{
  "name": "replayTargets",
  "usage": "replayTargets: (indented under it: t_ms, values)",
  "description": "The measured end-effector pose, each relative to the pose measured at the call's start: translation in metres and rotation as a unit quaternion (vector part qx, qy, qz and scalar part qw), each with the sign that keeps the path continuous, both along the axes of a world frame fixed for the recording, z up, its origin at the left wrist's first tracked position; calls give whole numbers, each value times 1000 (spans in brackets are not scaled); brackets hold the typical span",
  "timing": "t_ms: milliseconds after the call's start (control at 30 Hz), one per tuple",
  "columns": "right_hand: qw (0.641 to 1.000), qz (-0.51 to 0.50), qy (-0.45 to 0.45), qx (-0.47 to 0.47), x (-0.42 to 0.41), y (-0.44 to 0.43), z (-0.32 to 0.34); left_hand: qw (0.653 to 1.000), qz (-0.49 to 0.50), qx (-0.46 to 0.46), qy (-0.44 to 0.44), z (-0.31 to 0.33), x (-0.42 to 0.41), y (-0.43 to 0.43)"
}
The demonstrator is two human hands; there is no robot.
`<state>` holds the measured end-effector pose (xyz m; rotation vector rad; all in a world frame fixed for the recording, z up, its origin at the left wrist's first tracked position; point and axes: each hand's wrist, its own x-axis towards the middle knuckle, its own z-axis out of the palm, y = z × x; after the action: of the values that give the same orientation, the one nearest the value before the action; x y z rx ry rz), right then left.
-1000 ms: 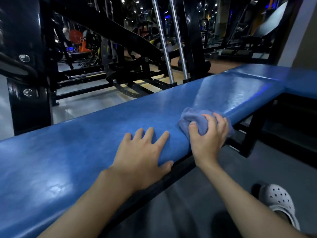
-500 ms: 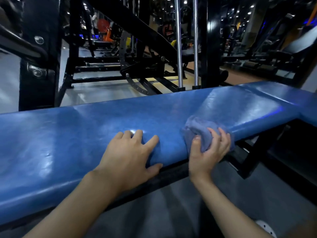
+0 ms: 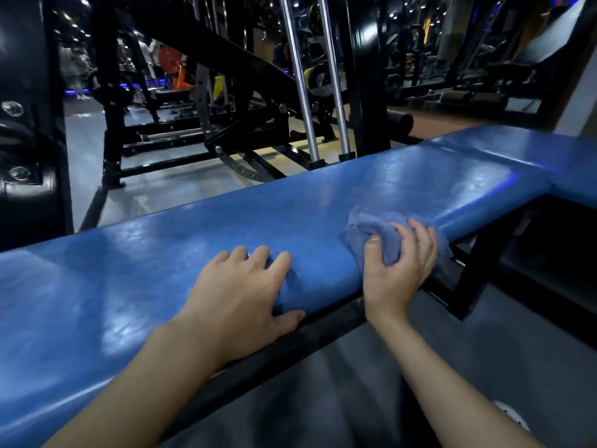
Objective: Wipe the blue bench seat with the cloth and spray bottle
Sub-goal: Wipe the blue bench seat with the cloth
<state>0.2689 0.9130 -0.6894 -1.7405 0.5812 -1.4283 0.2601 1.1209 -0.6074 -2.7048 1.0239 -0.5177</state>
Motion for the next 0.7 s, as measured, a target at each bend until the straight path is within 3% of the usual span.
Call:
replayTargets:
  t_ms: [167, 333, 467, 567, 700]
  values:
    - [999, 34, -25, -1, -10, 40, -9, 998, -38, -54, 15, -6, 7, -23]
    - [997, 25, -7, -66, -3, -2, -7, 996, -61, -68, 7, -9, 10, -31]
    - [1000, -15, -8, -24, 10, -45, 1, 998, -51, -37, -26, -11, 14, -43]
    - [1000, -23, -14, 15, 9, -25, 0, 998, -40, -23, -39, -9, 17, -57]
    - [1000, 19, -18, -15, 1, -14, -8, 995, -75, -63, 7, -10, 21, -68]
